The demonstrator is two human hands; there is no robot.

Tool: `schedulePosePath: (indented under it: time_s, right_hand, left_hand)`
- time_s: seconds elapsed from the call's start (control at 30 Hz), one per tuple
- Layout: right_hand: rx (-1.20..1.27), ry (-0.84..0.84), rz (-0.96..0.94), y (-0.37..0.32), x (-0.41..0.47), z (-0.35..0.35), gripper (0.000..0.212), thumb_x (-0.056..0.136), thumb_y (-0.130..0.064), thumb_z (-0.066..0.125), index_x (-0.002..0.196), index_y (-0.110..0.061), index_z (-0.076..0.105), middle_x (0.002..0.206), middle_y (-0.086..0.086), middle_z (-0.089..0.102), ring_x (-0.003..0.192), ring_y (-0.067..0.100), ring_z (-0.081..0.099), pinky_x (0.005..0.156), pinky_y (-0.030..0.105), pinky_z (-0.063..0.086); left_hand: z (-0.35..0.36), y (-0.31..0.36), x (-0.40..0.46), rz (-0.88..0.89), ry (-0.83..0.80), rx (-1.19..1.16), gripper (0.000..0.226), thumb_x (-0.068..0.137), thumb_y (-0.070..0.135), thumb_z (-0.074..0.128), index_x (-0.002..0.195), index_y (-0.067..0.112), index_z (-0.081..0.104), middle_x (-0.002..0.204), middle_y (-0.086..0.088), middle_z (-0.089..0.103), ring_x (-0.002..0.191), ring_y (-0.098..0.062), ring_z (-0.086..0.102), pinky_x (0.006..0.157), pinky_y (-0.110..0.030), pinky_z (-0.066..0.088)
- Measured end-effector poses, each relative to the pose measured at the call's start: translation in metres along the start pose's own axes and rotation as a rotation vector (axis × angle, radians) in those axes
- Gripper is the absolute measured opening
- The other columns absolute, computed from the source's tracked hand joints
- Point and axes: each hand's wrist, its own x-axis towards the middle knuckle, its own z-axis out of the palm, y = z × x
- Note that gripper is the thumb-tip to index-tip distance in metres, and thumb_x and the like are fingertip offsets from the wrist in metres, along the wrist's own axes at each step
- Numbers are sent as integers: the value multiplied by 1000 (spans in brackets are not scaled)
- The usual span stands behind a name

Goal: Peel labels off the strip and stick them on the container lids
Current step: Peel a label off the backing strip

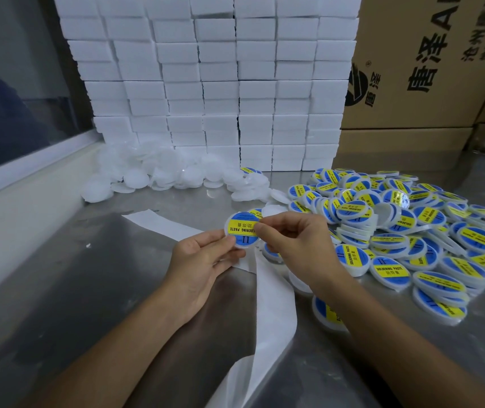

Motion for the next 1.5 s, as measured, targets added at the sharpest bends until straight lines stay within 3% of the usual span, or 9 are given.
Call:
schedulePosePath:
  time_s: [0.2,0.53,0.67,0.8,0.9,1.07,1.27,1.43,1.5]
  right_hand:
    - [-65,2,-66,5,2,1,11,84,-11,74,80,-21,75,71,-4,73,62,4,65,60,16,54]
    - [-499,112,-235,13,3,3,8,83,-25,76,90,-22,78,72,-12,70,58,4,60,62,26,53]
    - [-622,196,-276,12,2,6,37,81,-40,75,115,-28,66,86,-12,62,66,7,60,66,31,52]
    - [-478,42,-253,14,1,9,44,79,-36,78,120,-24,66,107,-8,65,69,2,65,73,20,52]
    - [-338,-11,-157,14,2,10,46,74,-31,83,117,-22,68,96,-11,69,70,0,63,70,15,51]
    - [-105,73,-100,12,7,3,19,87,-14,71,102,-3,72,86,6,75,76,15,72,64,22,58]
    - [-317,125,-113,11,2,11,38,67,-44,85,91,-18,71,78,-9,70,61,2,59,65,22,51]
    - [-161,156,-130,9,4,9,24,80,-33,78,76,-12,67,73,-1,71,67,10,68,69,41,58]
    - [-232,163,-146,9,2,10,30,73,-41,81,78,-16,65,74,-6,68,64,8,62,67,35,55]
  left_hand:
    - [3,1,-2,5,2,-2,18,85,3,65,78,10,79,87,-16,75,74,-19,72,82,-32,59]
    - [3,-1,-2,28,-17,13,15,85,-4,62,98,-3,69,94,-22,74,84,-27,72,82,-30,59]
    - [4,-1,-3,49,-41,2,17,84,-7,62,100,0,65,94,-22,73,86,-30,72,86,-32,58]
    - [4,-1,-5,59,-120,-34,27,88,-3,57,114,4,62,101,-22,73,95,-30,72,94,-34,54]
    - [4,-1,-5,70,-188,-19,32,93,1,51,123,6,59,107,-21,72,100,-30,70,96,-31,52]
    - [4,-2,-4,97,-261,65,38,93,6,50,130,7,57,115,-16,70,110,-30,67,103,-32,47]
    - [6,-2,-7,123,-298,63,45,90,8,51,135,4,53,118,-18,68,110,-30,66,103,-30,46]
    - [5,-3,-5,137,-294,111,43,93,2,48,135,3,52,120,-18,67,112,-30,65,104,-30,46]
    - [5,-5,-5,143,-278,128,40,93,1,48,132,2,55,118,-18,69,110,-30,66,103,-31,47]
